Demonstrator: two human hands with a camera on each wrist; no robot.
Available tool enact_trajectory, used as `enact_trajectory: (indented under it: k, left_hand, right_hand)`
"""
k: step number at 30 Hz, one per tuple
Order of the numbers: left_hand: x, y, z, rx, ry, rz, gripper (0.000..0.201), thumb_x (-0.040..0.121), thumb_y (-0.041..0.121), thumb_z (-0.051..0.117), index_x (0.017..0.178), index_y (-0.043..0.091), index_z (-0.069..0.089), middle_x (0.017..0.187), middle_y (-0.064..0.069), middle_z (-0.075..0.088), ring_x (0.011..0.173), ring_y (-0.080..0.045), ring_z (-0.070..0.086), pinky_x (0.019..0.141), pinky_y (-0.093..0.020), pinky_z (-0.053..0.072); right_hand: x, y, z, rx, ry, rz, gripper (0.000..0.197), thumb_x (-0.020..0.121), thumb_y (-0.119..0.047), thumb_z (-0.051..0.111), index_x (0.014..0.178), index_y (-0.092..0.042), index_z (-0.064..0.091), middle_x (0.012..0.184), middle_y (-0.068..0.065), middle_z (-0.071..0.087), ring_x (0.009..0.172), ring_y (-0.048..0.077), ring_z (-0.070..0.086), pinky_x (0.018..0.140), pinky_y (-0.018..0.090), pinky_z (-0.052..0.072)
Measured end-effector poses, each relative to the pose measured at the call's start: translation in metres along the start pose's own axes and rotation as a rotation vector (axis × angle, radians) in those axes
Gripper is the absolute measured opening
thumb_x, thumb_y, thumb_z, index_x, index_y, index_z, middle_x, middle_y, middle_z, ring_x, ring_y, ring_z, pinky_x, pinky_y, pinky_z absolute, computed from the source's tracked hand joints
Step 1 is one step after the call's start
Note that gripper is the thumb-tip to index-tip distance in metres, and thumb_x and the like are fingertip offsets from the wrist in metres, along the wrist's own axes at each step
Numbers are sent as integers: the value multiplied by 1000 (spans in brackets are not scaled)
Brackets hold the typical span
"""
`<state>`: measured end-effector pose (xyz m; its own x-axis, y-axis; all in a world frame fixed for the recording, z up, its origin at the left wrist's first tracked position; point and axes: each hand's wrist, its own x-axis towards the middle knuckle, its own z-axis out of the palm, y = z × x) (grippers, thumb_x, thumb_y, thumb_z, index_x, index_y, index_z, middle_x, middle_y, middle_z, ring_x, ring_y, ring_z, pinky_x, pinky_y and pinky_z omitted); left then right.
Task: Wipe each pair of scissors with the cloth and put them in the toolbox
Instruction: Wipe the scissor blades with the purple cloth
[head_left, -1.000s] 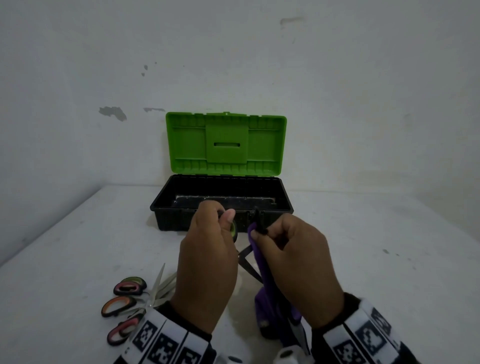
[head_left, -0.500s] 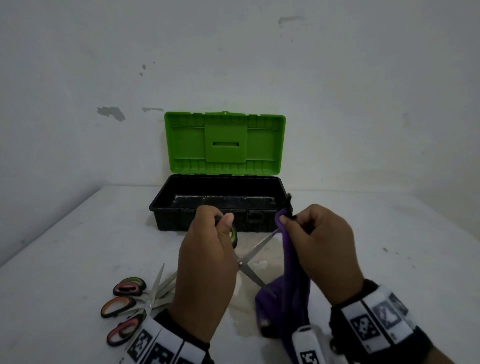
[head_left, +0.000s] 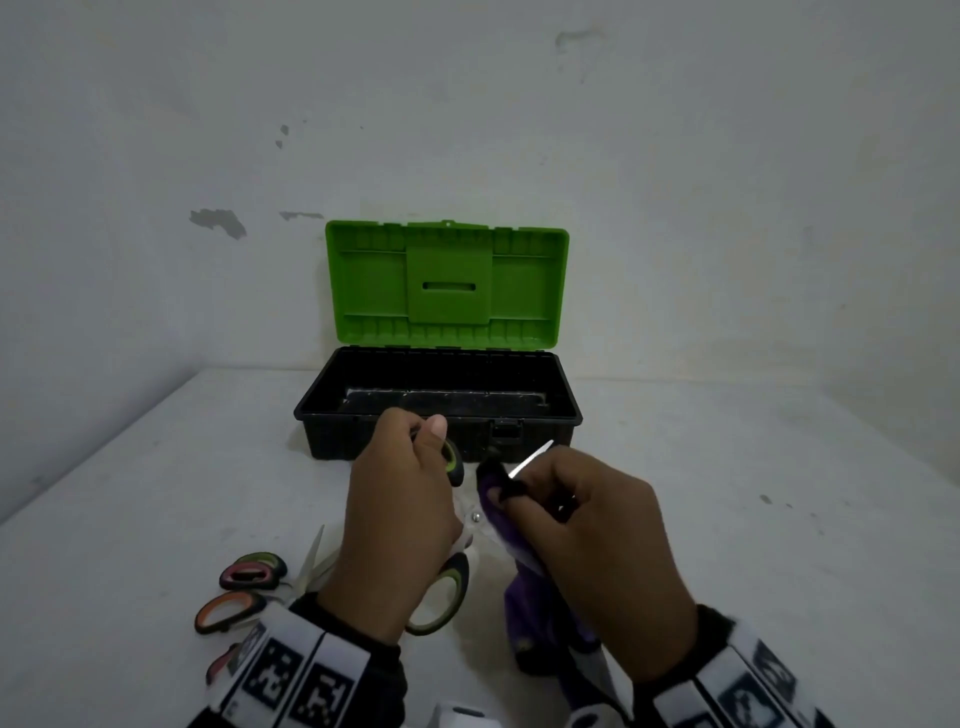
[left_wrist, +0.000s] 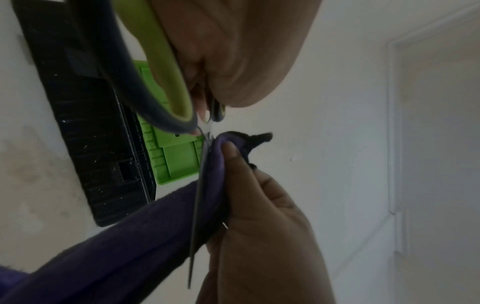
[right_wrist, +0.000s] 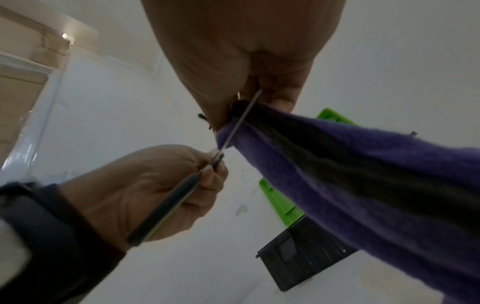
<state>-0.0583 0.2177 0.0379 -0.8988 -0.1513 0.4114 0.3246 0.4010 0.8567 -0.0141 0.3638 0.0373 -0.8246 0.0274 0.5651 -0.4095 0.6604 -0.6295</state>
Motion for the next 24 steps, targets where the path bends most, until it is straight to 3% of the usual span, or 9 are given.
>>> enact_trajectory:
  k: [4,9,13,15,18,21,24]
  left_hand:
    - [-1,2,2,8,3,17,27,101,36,38,84,19,49,68,-10,59,59,-31,62,58,-41,51]
    - [-2,6,4,6,-5,54,26,101,34,39,83,17,48,66,-10,55,53,-32,58,54,-47,50]
    - [-3,8,5,15,-9,60,26,101,34,39,81,19,46,65,-7,55,52,-30,59,52,-45,51]
    - [-2,8,6,16,-19,60,26,102,34,39,81,20,46,64,-6,53,52,-31,58,52,-49,51]
    - [-2,7,7,13,-52,68,26,102,34,39,82,19,46,63,-5,52,50,-32,56,51,-49,49]
    - [-5,0,4,20,-84,42,27,101,34,39,81,18,48,62,-4,50,49,-27,52,52,-50,49]
    - [-7,-7,-1,51,-149,-20,27,100,35,39,81,20,49,64,-6,53,53,-30,56,55,-50,50]
  right_hand:
    - [10,14,0,6,157,98,26,79,-23,79,63,-27,59,60,-12,62,60,0,58,54,5,41]
    - [4,6,2,1,88,46,33,78,-21,79,60,-31,53,57,-12,60,61,-2,58,55,2,39]
    - [15,21,-7,-25,224,105,32,77,-26,80,58,-29,55,66,-15,64,61,2,58,54,6,40]
    - [10,16,-4,-20,161,73,28,78,-24,79,61,-27,57,56,-10,60,62,3,58,55,5,41]
    - [3,13,1,-18,112,53,25,79,-24,78,63,-25,59,55,-12,59,63,3,59,56,5,41]
    - [13,35,-11,-49,174,151,25,77,-28,78,61,-22,59,55,-9,61,57,4,57,52,9,39]
    - [25,65,-29,-134,176,247,25,80,-29,76,64,-19,59,54,-7,59,51,5,53,49,13,36]
